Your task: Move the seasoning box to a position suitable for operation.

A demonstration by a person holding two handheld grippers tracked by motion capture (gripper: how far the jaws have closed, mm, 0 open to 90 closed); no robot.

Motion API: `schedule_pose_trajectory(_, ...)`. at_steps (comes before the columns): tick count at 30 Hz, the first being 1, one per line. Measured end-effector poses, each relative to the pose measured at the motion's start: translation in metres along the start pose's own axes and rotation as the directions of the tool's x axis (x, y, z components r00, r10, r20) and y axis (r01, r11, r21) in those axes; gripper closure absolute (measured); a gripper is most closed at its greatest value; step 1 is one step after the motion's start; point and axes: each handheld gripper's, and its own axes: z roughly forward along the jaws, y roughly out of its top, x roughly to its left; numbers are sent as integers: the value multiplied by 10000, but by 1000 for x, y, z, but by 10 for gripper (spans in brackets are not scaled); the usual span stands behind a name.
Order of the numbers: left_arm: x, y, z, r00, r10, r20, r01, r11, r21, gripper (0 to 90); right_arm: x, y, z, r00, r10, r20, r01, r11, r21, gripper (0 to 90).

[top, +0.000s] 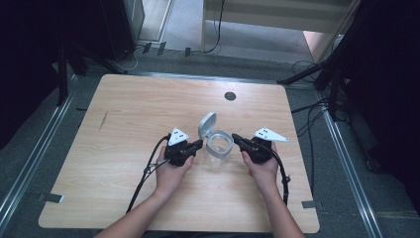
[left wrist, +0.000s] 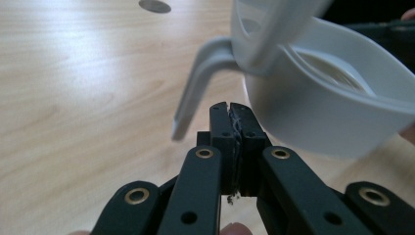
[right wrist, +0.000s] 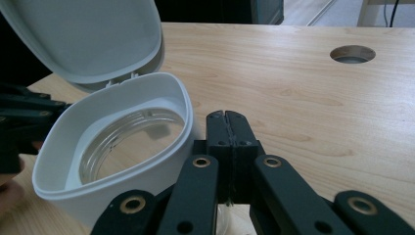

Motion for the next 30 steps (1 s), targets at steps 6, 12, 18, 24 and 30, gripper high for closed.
schedule_pose_trajectory(6,-10,-7,-16,10000,-24,12,24,10000,41,894,11,-3,-3,9991,194,373,-191,9998,-80,900)
schedule_pose_trajectory(12,-11,-7,-15,9998,-111,-154,112,9999,23,879,20,-7,-2,9997,126,208,-127,9999,32,900)
schedule_pose_trajectory(18,-7,-7,-22,9998,-140,-161,139,9999,-47,869,31,-10,-2,9997,121,188,-120,9999,-104,900)
schedule_pose_trajectory(24,0,-7,-30,9995,-69,-295,67,9999,-91,876,50,-15,-2,9997,0,235,3,9999,-108,900)
schedule_pose_trajectory(30,8,-9,-41,9984,-158,-539,146,9996,-229,881,69,-16,2,9999,45,117,-45,10000,-32,900)
